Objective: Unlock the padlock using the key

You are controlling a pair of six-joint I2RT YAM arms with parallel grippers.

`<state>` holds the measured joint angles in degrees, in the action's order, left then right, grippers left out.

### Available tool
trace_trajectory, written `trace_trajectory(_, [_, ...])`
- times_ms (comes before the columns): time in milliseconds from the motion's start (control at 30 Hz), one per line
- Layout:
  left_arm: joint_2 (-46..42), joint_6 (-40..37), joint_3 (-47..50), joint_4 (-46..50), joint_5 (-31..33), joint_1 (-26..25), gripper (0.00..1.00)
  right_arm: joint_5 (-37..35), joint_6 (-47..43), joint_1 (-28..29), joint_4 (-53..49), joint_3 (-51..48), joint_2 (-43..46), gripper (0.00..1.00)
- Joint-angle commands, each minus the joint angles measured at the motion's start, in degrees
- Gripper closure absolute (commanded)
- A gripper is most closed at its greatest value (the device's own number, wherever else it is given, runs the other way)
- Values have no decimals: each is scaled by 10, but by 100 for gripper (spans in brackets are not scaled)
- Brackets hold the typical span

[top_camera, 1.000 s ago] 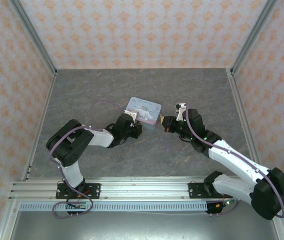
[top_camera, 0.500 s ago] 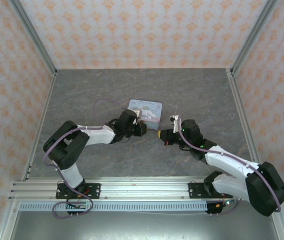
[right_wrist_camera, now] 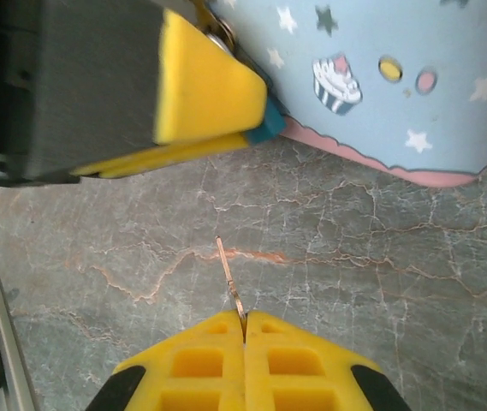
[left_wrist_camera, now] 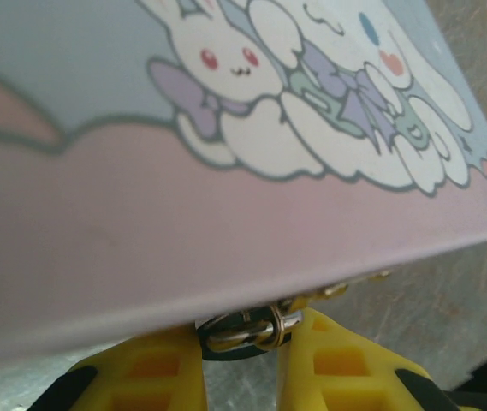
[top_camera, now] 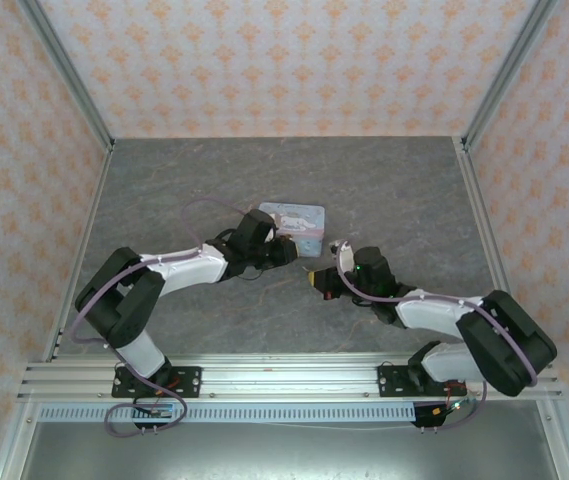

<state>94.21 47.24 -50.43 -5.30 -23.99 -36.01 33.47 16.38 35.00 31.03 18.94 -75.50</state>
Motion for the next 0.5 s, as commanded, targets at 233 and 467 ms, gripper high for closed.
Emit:
trace_trajectory(233, [-35,69,-22,32,-26,0,84,-4,-28,6,112,4,-69,100])
trace_trajectory(467, [-43,83,-23,34,-31,2,84,-2,-37,5,156,8,-105,100])
